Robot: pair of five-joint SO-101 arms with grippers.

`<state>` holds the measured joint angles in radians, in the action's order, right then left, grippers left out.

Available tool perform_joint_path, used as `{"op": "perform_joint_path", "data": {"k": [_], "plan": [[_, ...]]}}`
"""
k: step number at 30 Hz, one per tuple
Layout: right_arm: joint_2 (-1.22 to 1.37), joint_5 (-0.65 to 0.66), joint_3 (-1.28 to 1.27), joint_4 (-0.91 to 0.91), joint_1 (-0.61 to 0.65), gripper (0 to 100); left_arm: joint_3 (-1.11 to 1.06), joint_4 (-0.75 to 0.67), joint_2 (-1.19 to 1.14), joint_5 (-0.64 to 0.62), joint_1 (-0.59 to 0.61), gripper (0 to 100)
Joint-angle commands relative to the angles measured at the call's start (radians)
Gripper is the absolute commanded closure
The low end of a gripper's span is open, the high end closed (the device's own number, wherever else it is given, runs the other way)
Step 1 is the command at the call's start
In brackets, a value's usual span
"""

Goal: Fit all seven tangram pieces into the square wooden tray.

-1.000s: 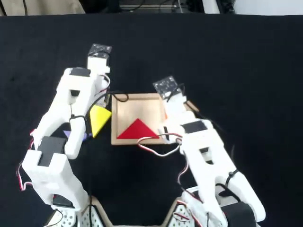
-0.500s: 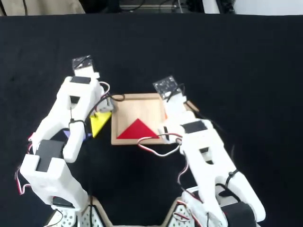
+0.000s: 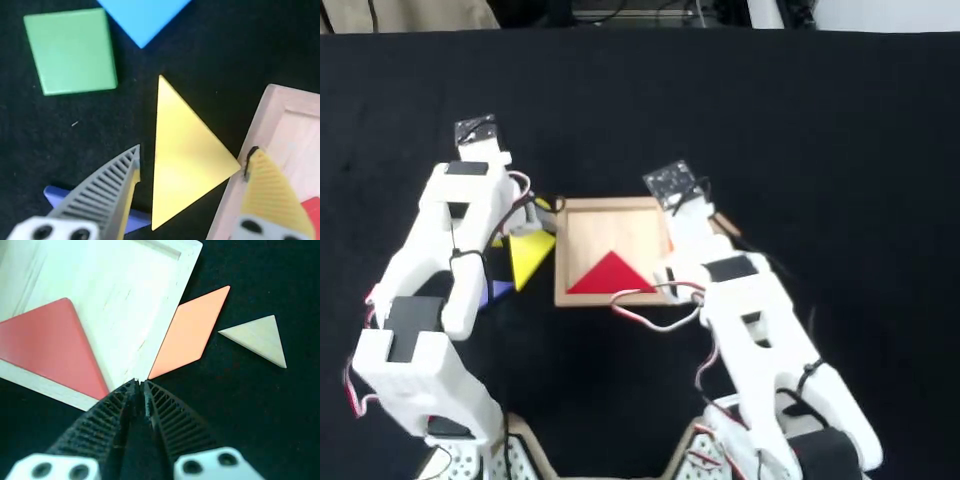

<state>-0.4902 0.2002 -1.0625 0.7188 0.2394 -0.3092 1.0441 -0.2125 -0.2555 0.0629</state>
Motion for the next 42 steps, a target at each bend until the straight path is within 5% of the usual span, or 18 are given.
{"op": "perform_joint_path", "data": {"k": [1,14,28,42], "plan": [[-0.013,0.005,0.004,-0.017,0.015,98.7,0.005,-0.011,0.04,0.023,-0.019,66],[-0.015,0.005,-0.007,-0.017,0.015,98.7,0.048,0.0,-0.068,0.025,-0.015,66],[-0.015,0.005,-0.007,-0.017,0.015,98.7,0.065,0.077,-0.068,0.245,0.051,69],[-0.015,0.005,-0.007,-0.017,0.015,98.7,0.156,0.103,-0.068,0.25,0.113,69]]}}
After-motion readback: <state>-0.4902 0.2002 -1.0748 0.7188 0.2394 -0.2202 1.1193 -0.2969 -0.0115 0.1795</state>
